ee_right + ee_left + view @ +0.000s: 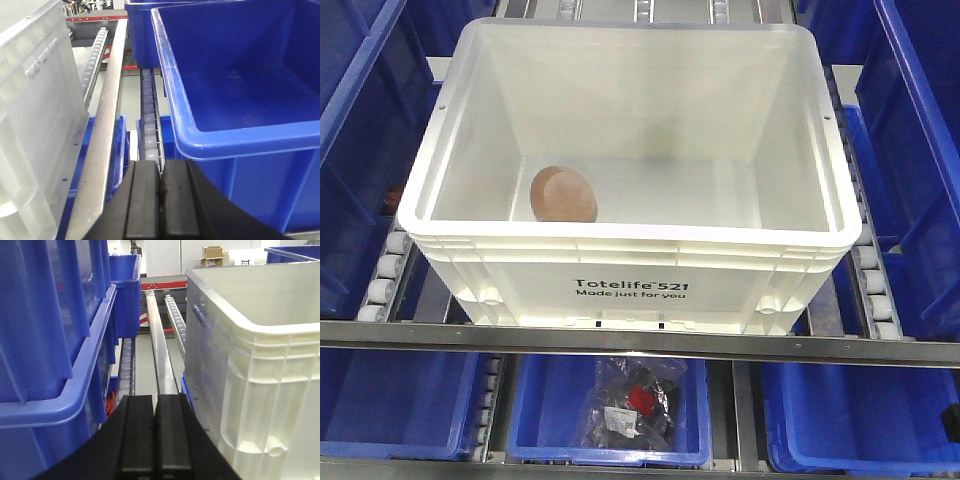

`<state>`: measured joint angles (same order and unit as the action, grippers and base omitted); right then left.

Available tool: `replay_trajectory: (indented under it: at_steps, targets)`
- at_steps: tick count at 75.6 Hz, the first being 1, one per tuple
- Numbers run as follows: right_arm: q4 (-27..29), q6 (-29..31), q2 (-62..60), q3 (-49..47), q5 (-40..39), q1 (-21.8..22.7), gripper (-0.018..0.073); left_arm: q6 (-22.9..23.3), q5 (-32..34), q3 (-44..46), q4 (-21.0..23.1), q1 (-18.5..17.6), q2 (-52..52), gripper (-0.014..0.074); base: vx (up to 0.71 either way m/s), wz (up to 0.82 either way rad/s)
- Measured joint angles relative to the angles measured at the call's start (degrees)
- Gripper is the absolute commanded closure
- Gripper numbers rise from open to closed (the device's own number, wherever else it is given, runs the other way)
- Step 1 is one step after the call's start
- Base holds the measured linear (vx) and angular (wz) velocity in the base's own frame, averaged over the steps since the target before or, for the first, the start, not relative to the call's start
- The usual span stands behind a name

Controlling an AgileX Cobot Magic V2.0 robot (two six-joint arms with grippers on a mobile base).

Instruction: Place moving items into box and shelve

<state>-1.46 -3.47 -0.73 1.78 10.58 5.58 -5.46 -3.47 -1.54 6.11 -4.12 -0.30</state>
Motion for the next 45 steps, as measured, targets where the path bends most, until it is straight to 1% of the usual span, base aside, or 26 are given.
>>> replay_trajectory:
  at_steps: [45]
  targets:
    - [0.05,0.00,0.00,0.00,0.00,0.00,0.0568,0.00,0.00,0.00,0.00,0.00,0.00,0.0602,0.00,0.00]
